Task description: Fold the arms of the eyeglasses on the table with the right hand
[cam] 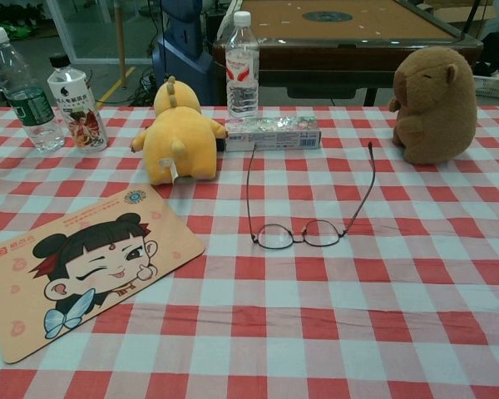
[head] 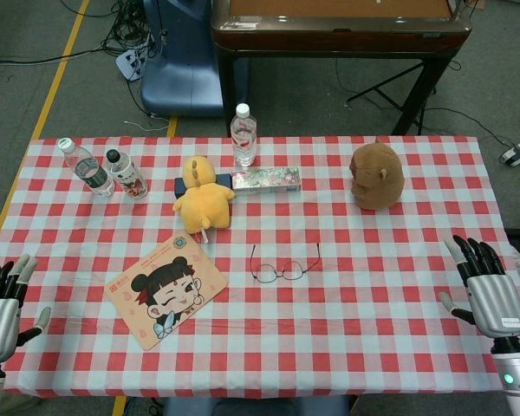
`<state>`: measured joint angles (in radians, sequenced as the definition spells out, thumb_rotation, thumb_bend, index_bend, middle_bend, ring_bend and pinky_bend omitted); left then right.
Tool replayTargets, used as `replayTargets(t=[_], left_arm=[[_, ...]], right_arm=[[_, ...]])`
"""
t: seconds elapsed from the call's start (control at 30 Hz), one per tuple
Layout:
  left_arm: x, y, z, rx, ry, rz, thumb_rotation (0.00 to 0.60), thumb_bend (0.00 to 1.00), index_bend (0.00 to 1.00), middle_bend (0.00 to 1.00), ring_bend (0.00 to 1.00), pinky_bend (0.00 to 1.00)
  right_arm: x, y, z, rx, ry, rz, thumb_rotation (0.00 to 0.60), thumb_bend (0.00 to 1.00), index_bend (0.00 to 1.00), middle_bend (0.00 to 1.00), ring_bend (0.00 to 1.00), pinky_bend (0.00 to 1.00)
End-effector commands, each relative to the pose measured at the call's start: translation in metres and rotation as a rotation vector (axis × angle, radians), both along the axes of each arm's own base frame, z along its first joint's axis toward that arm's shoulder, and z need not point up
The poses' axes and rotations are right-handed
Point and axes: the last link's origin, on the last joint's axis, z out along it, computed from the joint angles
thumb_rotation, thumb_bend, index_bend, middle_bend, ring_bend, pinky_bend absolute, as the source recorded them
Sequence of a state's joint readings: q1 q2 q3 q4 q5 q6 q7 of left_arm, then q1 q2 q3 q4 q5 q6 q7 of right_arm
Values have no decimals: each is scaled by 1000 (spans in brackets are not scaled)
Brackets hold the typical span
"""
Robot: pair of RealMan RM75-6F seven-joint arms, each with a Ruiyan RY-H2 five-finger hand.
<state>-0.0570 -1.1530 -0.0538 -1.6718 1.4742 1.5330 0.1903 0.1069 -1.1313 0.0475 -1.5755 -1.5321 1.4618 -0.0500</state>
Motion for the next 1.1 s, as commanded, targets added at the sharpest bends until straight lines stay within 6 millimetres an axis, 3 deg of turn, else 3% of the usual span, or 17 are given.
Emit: replayTargets(t=[0.03, 0.4, 0.6, 0.97, 1.1], left_arm=[[0, 0, 0, -1, 1, 3, 600, 357, 0, 0, 0, 0], [-1, -1, 0, 0, 3, 7, 600, 357, 0, 0, 0, 0], [-1, -2, 0, -3, 4, 8, 600, 357, 0, 0, 0, 0], [-3, -3, 1, -2, 4, 14, 600, 357, 0, 0, 0, 0], [-3, -4, 0, -4, 1, 15, 600, 357, 0, 0, 0, 0]], right_arm=[[0, 0, 0, 1, 1, 0, 600, 254, 0, 68, 0, 49], [1, -2, -1, 3, 2, 8, 600, 254, 0, 70, 0, 49], [1, -3, -4, 19, 7, 6, 600, 254, 0, 164, 29, 70], [8, -10, -17, 78, 20, 19, 600, 286, 0, 451, 414, 468], [12, -13, -26, 116, 20, 26, 600, 327, 0, 624, 636, 656]])
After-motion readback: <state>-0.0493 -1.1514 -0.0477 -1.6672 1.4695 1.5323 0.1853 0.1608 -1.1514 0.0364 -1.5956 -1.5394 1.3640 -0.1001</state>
